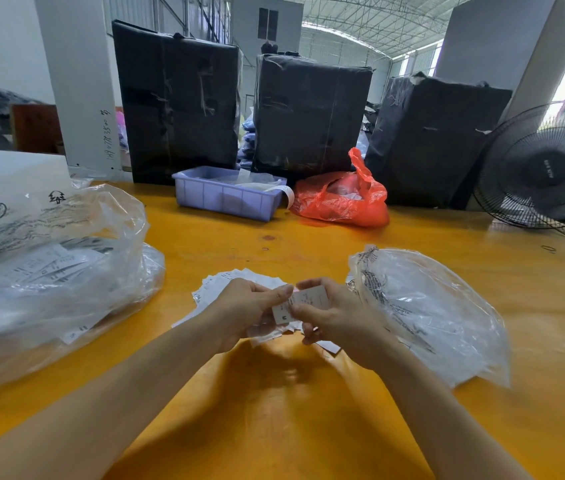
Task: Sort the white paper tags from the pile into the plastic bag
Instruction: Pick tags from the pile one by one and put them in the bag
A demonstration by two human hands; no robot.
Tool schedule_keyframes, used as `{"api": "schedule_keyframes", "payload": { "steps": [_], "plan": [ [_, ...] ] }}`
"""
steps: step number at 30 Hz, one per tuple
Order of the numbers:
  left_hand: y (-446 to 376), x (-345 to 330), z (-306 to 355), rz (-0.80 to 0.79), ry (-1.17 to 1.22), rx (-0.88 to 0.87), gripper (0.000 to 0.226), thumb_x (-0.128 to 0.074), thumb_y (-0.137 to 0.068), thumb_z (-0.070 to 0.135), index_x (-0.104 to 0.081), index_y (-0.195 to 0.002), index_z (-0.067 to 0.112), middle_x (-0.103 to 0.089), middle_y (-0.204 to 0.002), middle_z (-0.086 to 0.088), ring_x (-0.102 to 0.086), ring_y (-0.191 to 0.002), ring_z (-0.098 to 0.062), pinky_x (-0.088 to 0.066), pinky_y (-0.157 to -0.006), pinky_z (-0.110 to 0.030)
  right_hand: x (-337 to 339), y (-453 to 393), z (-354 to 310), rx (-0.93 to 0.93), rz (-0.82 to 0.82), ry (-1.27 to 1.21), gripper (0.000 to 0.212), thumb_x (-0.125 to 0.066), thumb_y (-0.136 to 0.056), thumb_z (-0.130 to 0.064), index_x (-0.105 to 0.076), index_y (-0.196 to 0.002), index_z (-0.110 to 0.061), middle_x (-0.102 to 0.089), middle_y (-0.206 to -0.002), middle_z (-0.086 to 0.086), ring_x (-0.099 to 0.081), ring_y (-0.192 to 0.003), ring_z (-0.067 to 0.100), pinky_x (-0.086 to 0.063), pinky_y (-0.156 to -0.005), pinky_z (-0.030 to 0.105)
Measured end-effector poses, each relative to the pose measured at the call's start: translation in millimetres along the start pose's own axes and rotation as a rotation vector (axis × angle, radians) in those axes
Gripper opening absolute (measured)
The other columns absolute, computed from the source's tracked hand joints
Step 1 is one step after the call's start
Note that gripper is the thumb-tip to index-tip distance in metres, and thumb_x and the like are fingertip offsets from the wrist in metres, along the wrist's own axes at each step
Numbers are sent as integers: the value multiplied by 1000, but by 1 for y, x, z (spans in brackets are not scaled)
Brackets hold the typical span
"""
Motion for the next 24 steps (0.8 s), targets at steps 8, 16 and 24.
{"api": "schedule_keyframes", "payload": {
  "steps": [8, 16, 24],
  "plan": [
    [2, 4, -1, 81, 46, -8, 32, -69, -82, 34, -69, -86, 2, -69, -81, -13, -65, -65, -21, -46, -42, -20, 16, -1, -10, 201, 270, 103, 28, -57, -92, -4, -60, -120, -2, -65, -93, 15, -64, -70, 16, -57, -64, 22],
    [5, -3, 3, 86, 148, -13, 29, -67, -83, 39, -71, -91, 11, -68, -84, -9, -62, -77, -23, -52, -62, -31, 4, 4, -19, 259, 236, 98, 19, -53, -94, -22, -71, -93, -17, -65, -69, -6, -56, -58, 1, -53, -61, 25],
    [6, -1, 7, 63, 184, -12, 41, -68, -80, 42, -69, -103, 9, -66, -87, -10, -63, -73, -20, -51, -52, -24, 4, 4, -18, 284, 237, 92, 23, -65, -86, -5, -69, -108, -9, -72, -77, -10, -63, -67, -1, -52, -64, 17]
  ]
}}
Point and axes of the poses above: each hand's wrist, its own y-axis away from the middle knuckle, its own x-axis out of the back of the hand, z = x × y, the point moved 7 cm from there along -y, towards the middle knuckle
